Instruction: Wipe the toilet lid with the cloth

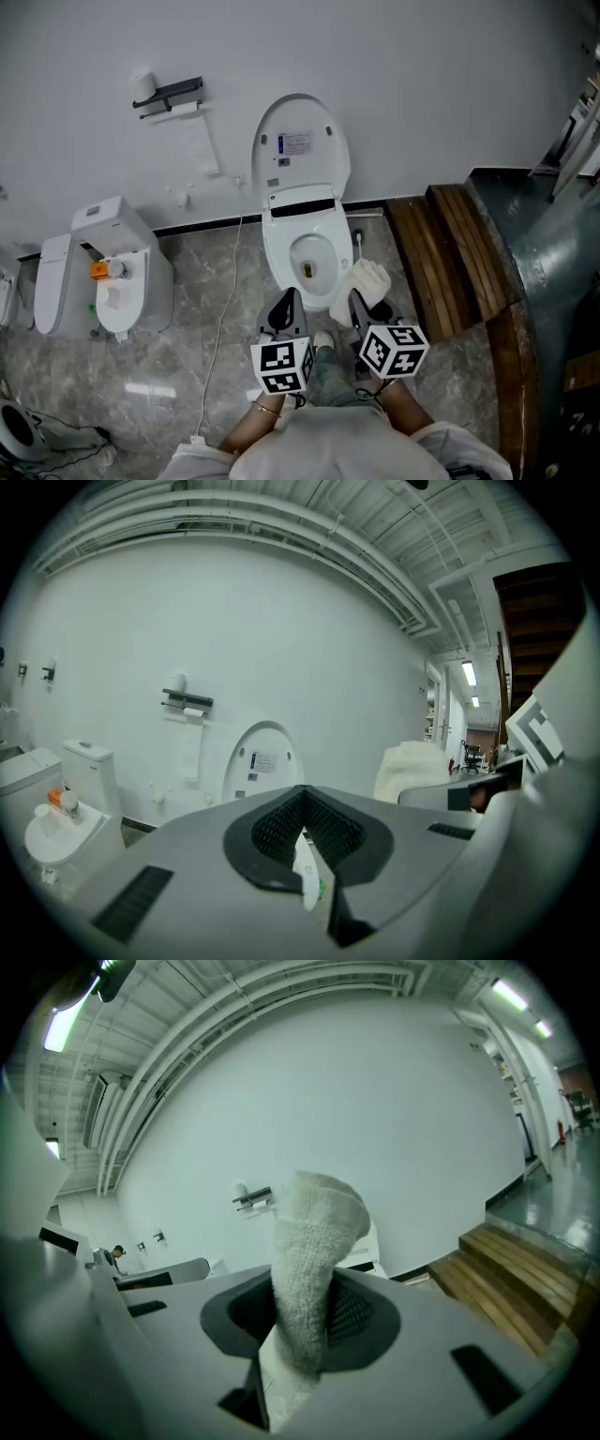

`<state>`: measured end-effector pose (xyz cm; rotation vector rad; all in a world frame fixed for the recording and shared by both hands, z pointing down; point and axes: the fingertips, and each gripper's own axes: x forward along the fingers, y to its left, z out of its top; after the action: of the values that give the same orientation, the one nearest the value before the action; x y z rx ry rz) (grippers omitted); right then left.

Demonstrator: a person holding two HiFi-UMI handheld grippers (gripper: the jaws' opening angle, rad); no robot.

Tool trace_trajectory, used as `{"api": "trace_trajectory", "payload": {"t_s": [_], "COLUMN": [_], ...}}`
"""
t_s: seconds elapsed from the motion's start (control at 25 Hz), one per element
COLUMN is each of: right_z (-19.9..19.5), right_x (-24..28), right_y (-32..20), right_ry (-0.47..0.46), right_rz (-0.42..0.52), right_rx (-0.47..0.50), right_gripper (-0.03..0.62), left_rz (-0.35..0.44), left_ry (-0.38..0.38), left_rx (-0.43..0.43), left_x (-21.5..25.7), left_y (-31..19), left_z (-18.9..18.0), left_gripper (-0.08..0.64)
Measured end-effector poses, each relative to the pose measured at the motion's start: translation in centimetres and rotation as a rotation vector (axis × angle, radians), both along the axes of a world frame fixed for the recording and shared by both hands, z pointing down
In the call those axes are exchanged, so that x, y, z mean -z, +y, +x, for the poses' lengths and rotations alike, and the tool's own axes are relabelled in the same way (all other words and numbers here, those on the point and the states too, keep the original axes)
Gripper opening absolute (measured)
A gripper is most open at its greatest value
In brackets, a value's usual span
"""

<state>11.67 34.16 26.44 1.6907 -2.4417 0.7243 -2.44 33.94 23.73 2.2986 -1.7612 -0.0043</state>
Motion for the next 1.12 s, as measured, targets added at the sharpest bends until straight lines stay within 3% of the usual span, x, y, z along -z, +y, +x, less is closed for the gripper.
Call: {"api": "trace_trajectory", "payload": {"t_s": [0.52,0.8,1.12], "right_z": [-0.4,0.1,-2.3], "right_x": [1.4,1.5,-1.2], "right_y": [-15.5,-23.4,-29.2], "right_ry": [0.018,0.014,0.001], "right_rz": [-0.003,0.019,-0.021], "right_rx": [0.126,0.136,0.168], "right_gripper": [0.103,0.103,0.103], "left_rz": [-0.017,0.017,-0.034], "left_ry": [-0.023,-0.085,-0.066], "left_rx": [0.114,0.121,0.128], "left_x": [1.2,2.5,0.5], "left_y": [-13.8,-19.9,-26.0], "left_z": [-0.2,0.8,-0.2], "left_gripper": [0.009,0.009,0.009]}}
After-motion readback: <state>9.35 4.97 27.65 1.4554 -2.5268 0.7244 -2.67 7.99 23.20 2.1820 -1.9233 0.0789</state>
